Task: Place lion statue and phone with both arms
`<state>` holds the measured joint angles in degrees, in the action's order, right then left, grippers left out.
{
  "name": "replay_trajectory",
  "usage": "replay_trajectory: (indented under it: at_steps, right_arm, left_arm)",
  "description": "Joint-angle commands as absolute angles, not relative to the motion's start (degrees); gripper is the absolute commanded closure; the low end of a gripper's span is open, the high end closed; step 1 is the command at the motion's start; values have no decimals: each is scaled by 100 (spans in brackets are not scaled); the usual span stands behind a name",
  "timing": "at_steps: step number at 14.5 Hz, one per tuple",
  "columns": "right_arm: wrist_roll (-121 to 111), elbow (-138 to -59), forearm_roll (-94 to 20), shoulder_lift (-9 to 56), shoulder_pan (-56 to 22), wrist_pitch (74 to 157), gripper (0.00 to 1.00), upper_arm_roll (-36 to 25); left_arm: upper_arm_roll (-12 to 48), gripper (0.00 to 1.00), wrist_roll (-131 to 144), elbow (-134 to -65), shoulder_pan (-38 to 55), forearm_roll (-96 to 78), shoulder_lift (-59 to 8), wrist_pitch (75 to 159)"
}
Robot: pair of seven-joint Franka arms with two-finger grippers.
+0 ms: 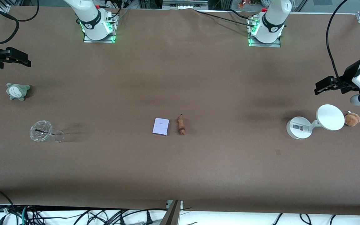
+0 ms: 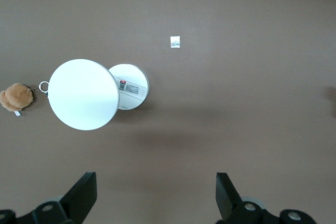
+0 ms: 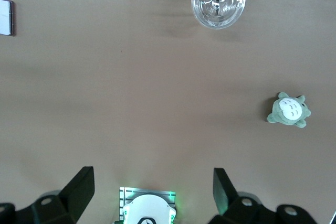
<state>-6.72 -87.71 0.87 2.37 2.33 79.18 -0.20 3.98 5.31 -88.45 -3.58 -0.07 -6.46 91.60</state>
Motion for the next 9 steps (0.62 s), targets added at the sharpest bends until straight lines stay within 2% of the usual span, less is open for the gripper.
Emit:
replay_trajectory:
  at_steps: [1,9]
  right_arm:
    - [-650,-8596,149,325,255,7831,0,53]
    - [-677,-8587,123,352,264,7822,0,53]
  left_arm:
    - [395,0,589,-8684,-308,88,-721,9141]
    - [439,0,554,-8666,-316,114,-712,9308]
